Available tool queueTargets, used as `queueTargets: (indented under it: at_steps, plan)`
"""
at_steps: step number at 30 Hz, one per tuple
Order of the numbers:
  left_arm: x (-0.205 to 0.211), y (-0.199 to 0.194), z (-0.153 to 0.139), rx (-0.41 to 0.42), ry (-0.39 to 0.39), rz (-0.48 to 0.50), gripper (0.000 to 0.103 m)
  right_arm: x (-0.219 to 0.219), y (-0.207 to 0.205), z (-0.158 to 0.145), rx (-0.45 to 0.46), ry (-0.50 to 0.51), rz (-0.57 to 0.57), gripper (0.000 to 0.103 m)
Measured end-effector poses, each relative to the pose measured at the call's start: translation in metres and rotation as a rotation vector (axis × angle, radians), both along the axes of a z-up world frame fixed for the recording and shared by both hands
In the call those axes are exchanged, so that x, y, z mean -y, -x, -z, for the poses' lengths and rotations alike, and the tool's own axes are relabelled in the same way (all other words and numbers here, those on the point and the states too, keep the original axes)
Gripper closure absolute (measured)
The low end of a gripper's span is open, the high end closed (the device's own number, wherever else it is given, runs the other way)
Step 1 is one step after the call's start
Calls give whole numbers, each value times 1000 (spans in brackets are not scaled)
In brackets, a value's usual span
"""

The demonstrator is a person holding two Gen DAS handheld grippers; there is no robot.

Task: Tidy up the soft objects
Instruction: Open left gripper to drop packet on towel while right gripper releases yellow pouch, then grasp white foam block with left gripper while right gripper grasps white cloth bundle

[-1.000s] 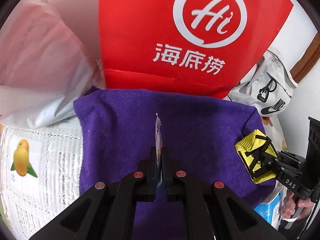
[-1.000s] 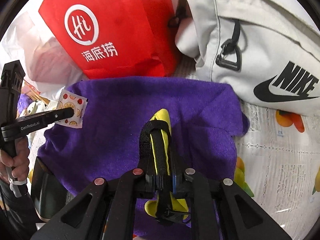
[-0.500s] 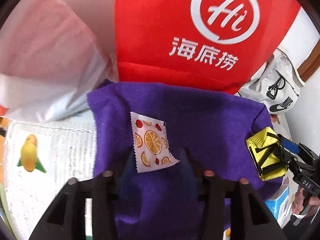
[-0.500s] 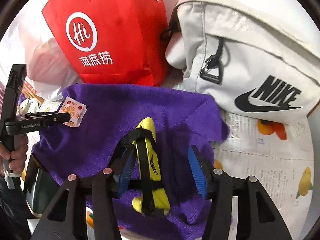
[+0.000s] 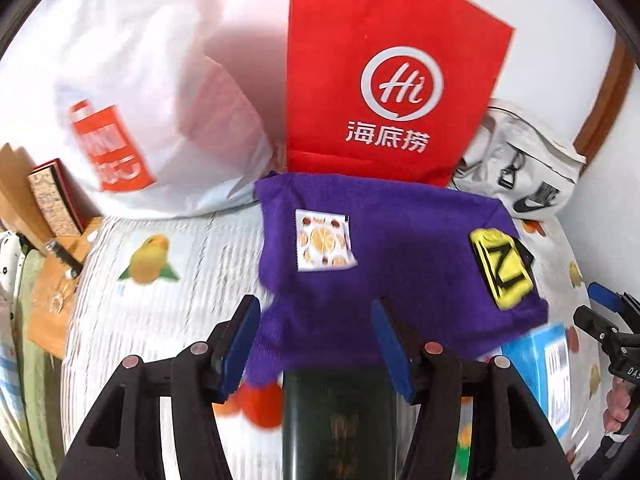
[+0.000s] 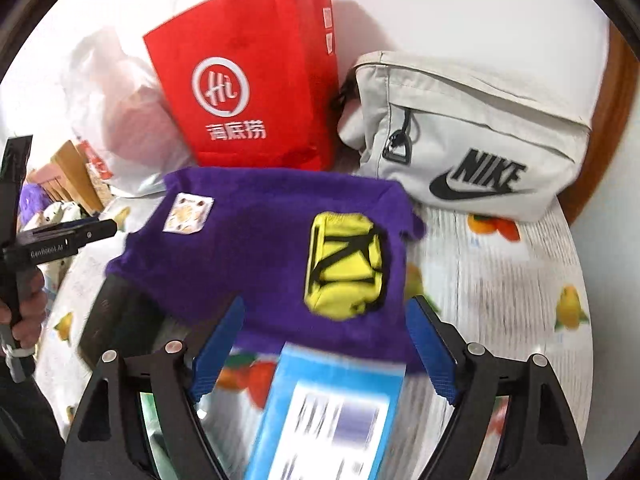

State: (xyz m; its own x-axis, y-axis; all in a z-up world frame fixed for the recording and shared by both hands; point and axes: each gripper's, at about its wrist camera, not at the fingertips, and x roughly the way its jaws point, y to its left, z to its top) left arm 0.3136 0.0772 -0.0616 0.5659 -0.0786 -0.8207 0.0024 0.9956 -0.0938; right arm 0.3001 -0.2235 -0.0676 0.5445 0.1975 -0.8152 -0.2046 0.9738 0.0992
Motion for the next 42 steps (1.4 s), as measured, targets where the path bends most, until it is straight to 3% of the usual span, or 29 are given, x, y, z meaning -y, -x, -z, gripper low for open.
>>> queueTargets:
  at_steps: [4, 10, 16, 20, 29, 34, 42]
  plan:
    - [-11, 43, -2, 2, 45, -20, 47, -3, 44, -7, 30, -46, -34, 16]
    - [-13, 103, 2, 21, 53, -37, 47, -8, 110, -6, 75, -107, -69, 17]
    - [-18, 145, 19, 5, 50, -67, 47, -17, 159, 16, 49, -57, -114, 35]
    - [-23, 167, 30, 4, 73, -90, 47, -16, 190, 39, 14, -53, -109, 35]
    - [-21, 196, 44, -7, 100, -78, 46, -24, 223, 83, -60, -55, -111, 40]
    - [-17, 208, 55, -21, 126, -56, 37, -33, 230, 102, -89, -13, -109, 41]
    - [12, 211, 81, -65, 72, -10, 36, -37, 248, 107, 23, 101, -86, 62]
